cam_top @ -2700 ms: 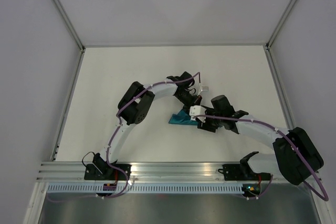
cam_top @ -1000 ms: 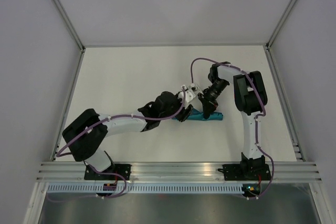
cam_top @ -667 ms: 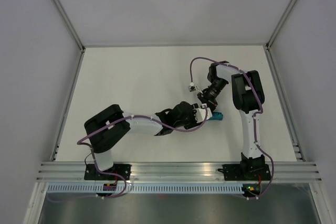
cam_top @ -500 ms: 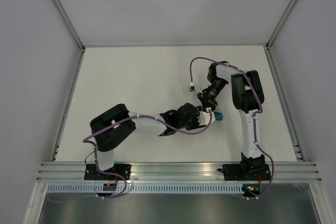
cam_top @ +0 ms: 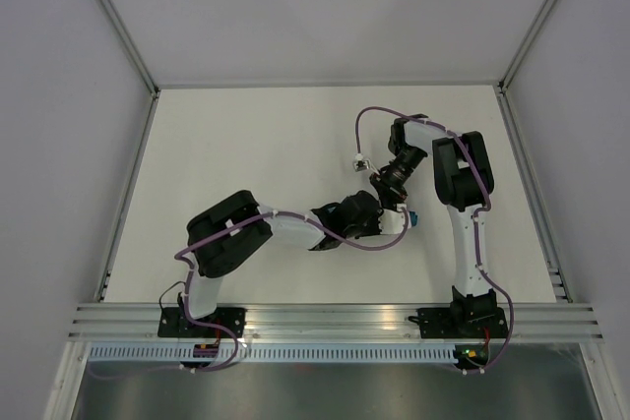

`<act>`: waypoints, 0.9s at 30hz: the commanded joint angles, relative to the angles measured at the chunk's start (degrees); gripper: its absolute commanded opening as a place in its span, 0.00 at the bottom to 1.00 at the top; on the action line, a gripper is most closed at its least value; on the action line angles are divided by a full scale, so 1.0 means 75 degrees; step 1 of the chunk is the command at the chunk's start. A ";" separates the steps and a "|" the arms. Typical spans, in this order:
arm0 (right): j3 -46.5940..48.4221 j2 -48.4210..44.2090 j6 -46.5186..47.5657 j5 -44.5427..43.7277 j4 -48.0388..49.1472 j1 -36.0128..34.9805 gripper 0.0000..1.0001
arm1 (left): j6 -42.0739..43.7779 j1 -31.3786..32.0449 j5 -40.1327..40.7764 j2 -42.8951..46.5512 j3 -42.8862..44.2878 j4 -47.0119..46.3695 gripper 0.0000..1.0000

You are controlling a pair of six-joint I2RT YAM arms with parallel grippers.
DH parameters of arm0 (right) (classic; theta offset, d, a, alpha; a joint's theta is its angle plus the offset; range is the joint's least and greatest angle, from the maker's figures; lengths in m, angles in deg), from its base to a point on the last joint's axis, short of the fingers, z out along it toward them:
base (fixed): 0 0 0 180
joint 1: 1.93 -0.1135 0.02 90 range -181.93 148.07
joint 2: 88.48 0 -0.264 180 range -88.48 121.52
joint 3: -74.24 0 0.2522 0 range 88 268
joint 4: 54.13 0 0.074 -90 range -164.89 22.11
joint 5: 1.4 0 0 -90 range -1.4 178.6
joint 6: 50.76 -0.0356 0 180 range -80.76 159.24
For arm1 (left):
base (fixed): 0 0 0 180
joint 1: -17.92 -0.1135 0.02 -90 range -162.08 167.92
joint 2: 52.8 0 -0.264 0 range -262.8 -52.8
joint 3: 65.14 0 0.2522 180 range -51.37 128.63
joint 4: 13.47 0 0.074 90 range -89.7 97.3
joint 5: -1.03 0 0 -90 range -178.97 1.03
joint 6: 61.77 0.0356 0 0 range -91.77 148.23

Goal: Fold the napkin, place the utensils inside, and roll it up
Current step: Roll the napkin with the utensil

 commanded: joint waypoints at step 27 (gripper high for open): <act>-0.0812 -0.2946 -0.4329 0.0712 0.5325 0.1770 0.71 | -0.2675 -0.2266 -0.5027 -0.1589 0.2717 0.4630 0.20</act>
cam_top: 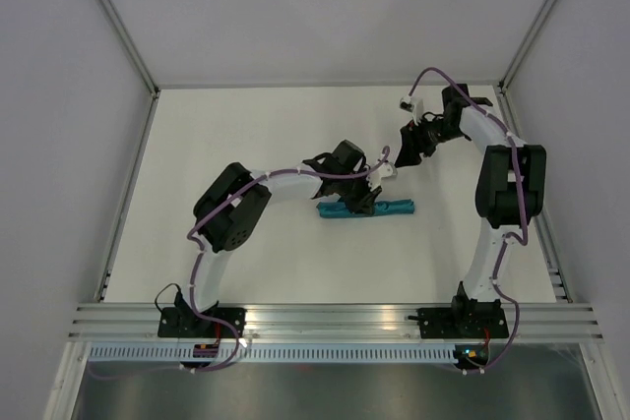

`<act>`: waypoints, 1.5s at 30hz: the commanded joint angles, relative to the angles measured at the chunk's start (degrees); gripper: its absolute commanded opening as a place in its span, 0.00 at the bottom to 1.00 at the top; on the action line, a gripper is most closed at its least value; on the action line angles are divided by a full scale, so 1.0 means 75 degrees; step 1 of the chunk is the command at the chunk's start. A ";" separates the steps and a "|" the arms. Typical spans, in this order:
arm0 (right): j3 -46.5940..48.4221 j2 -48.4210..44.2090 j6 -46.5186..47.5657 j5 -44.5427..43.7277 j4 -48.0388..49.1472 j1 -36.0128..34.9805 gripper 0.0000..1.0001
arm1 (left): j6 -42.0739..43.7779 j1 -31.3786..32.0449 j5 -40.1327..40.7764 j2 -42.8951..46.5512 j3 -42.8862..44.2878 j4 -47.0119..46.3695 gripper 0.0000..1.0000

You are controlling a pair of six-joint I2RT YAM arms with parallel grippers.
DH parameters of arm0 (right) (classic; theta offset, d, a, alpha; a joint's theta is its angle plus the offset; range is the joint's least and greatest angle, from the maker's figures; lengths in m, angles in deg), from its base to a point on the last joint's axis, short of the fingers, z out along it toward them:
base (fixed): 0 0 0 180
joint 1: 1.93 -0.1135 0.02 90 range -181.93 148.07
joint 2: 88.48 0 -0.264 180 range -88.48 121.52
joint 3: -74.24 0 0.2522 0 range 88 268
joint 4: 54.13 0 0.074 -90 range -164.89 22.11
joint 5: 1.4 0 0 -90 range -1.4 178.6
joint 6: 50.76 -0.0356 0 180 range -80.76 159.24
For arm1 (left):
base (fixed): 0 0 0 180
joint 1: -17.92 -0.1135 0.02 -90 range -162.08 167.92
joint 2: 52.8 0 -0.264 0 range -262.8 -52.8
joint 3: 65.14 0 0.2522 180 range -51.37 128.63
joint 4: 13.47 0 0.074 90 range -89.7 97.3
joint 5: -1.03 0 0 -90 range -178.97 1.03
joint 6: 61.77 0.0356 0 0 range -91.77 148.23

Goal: Fold the napkin, place the utensils inside, and roll it up
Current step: Roll the napkin with the utensil

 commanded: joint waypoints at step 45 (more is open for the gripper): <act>-0.7382 -0.4326 0.1630 -0.4662 0.6204 -0.4602 0.69 | -0.2060 -0.1571 -0.4925 -0.3626 0.3974 0.5285 0.35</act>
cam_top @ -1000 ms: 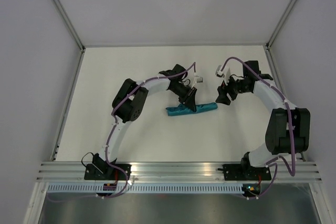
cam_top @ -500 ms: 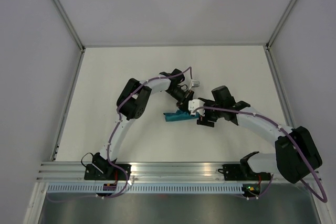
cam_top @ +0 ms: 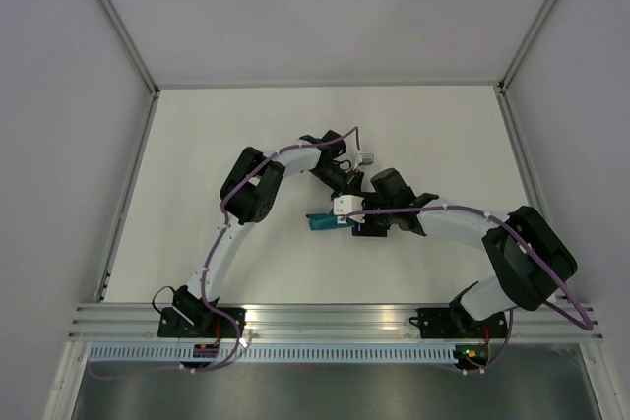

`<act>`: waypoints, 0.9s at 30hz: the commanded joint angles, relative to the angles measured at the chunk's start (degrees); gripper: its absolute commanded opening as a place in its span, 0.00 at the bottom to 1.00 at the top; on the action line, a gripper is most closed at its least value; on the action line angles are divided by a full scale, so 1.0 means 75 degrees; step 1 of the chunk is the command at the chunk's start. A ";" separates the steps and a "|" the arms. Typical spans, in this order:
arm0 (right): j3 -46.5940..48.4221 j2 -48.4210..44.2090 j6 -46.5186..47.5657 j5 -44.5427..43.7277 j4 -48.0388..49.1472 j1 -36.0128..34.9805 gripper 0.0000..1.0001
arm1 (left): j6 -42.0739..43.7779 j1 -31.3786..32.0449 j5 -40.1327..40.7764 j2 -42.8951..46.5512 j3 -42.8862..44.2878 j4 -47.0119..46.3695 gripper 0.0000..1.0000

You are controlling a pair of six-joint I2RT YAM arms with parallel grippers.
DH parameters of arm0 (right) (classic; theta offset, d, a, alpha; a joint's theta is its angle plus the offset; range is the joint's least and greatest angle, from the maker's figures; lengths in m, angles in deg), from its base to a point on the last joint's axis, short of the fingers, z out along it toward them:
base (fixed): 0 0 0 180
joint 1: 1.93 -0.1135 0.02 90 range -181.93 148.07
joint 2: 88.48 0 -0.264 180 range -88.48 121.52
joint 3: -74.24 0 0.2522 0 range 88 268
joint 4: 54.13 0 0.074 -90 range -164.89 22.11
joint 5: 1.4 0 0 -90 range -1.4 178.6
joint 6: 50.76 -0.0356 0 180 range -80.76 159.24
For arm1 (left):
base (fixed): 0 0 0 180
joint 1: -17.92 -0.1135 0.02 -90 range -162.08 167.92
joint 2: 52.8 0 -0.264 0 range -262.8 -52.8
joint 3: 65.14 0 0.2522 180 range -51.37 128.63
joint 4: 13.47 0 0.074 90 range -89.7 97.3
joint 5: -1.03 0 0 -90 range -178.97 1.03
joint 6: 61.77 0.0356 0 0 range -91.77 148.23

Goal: Fold the napkin, place the utensils inside, and roll it up
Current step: Roll the napkin with the utensil

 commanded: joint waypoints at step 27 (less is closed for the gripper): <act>0.2903 0.2797 -0.1747 0.0205 -0.3177 0.0374 0.29 | -0.2299 -0.1813 0.1599 0.2125 -0.0089 -0.1897 0.98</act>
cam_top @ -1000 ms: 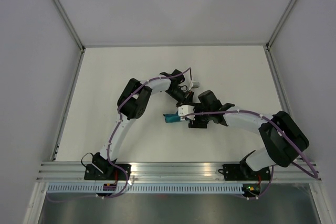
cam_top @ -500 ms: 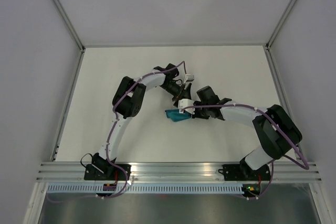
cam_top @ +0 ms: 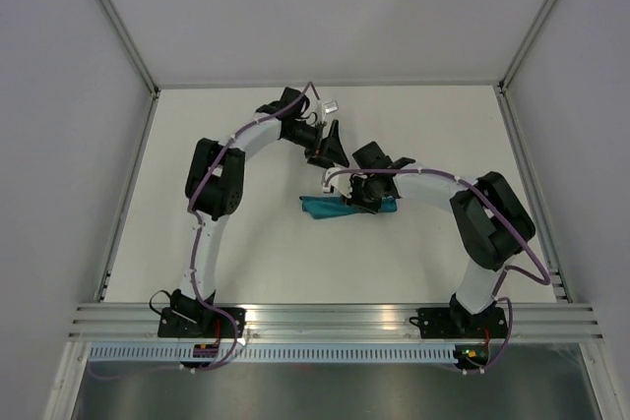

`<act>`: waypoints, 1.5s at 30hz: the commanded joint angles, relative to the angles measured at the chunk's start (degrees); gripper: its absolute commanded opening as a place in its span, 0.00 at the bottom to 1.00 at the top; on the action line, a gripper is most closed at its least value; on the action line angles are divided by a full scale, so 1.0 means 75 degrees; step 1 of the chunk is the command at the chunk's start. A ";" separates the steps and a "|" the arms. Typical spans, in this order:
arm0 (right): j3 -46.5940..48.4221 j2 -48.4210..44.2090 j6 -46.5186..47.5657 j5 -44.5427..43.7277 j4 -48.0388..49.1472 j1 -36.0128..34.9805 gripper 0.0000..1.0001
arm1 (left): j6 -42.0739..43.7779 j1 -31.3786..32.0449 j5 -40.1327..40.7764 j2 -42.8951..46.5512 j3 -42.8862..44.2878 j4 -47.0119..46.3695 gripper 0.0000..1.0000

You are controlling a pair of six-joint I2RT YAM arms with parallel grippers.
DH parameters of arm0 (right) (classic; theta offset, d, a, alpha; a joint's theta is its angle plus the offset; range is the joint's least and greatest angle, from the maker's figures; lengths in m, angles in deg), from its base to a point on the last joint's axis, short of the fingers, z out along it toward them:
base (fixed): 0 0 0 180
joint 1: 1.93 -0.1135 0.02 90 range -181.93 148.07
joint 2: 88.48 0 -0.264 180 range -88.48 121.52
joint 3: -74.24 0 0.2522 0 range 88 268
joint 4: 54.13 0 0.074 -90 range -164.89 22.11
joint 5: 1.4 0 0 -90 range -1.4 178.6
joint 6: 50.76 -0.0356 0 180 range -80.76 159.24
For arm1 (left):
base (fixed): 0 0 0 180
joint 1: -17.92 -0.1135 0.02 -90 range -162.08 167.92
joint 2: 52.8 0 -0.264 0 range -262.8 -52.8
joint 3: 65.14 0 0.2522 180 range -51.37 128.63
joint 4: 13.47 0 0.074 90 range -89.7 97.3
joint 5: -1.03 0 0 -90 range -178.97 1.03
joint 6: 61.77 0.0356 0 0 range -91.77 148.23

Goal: Fold the napkin, place the utensils inside, and roll it up
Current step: Roll the napkin with the utensil

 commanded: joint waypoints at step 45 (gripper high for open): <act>0.2115 0.3120 -0.7569 0.1586 0.0175 0.1144 0.41 | -0.4701 0.0106 0.5844 0.3147 -0.5671 -0.5766 0.40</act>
